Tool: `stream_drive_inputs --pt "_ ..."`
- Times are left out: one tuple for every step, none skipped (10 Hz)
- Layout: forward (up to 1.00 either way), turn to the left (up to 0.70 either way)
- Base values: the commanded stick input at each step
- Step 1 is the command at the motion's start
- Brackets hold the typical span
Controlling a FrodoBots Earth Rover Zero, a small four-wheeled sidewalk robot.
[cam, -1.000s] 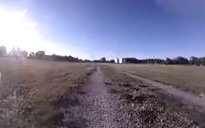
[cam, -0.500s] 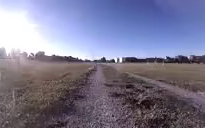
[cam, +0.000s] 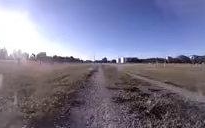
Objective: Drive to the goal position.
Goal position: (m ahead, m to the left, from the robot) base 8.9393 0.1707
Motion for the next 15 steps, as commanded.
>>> stream_drive_inputs --pt "0.5 0.0" --pt "0.5 0.0" --pt "0.5 0.0" --pt "0.5 0.0" --pt "0.5 0.0" --pt "0.5 0.0" --pt "0.5 0.0" --pt "0.5 0.0" --pt "0.5 0.0" --pt "0.5 0.0" --pt "0.5 0.0" --pt "0.5 0.0" --pt "0.5 0.0" --pt "0.5 0.0" --pt "0.5 0.0"
